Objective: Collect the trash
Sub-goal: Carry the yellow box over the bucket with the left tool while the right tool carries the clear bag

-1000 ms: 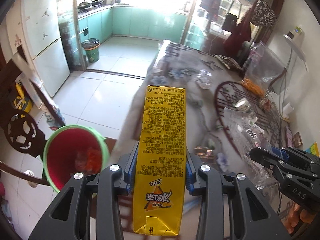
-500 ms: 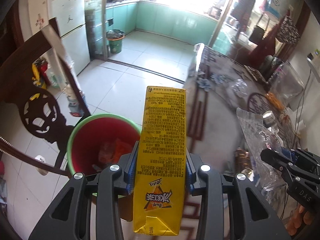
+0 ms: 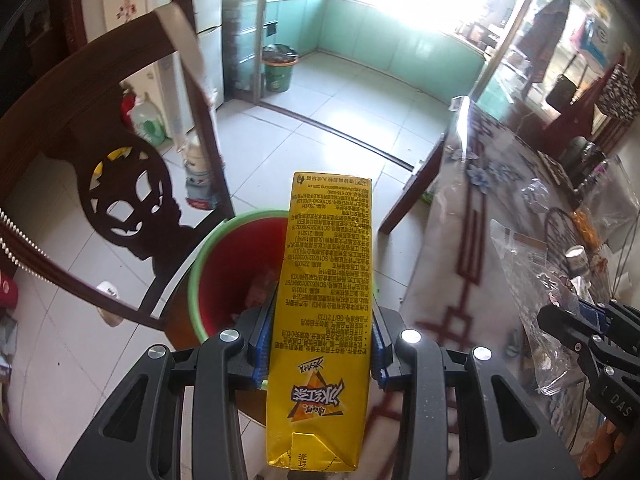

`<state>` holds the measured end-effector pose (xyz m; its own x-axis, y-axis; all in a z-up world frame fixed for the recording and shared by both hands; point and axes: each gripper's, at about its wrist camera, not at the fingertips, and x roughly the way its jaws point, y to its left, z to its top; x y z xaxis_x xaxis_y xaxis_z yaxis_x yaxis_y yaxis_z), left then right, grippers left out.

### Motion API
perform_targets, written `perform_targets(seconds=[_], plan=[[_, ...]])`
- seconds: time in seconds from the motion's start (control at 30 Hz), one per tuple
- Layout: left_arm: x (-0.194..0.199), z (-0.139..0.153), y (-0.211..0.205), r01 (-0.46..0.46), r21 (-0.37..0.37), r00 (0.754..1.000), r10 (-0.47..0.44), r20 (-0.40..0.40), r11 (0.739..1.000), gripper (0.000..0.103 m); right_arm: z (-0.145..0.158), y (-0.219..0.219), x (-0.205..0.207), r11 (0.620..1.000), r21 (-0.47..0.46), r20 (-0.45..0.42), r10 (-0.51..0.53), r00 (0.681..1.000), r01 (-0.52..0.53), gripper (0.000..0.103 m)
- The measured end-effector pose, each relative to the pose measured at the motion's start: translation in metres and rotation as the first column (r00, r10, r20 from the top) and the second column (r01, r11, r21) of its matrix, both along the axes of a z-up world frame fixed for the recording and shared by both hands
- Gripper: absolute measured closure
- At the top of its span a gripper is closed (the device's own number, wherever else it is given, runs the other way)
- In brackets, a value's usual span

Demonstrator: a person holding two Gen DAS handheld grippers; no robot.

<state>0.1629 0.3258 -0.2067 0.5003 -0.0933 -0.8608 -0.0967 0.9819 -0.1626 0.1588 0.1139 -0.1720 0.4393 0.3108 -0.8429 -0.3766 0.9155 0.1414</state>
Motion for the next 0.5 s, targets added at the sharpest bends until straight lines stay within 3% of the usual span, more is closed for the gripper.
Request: perform_targets(seconds=[0.5], plan=[[0.023,-0.033,0.025,-0.039,0.032,0.996,0.042,-0.077,0.999,0.067,-0.018,0.040,0.029,0.998,-0.031,-0.033,0.062,0.997,-0.063,0.079]])
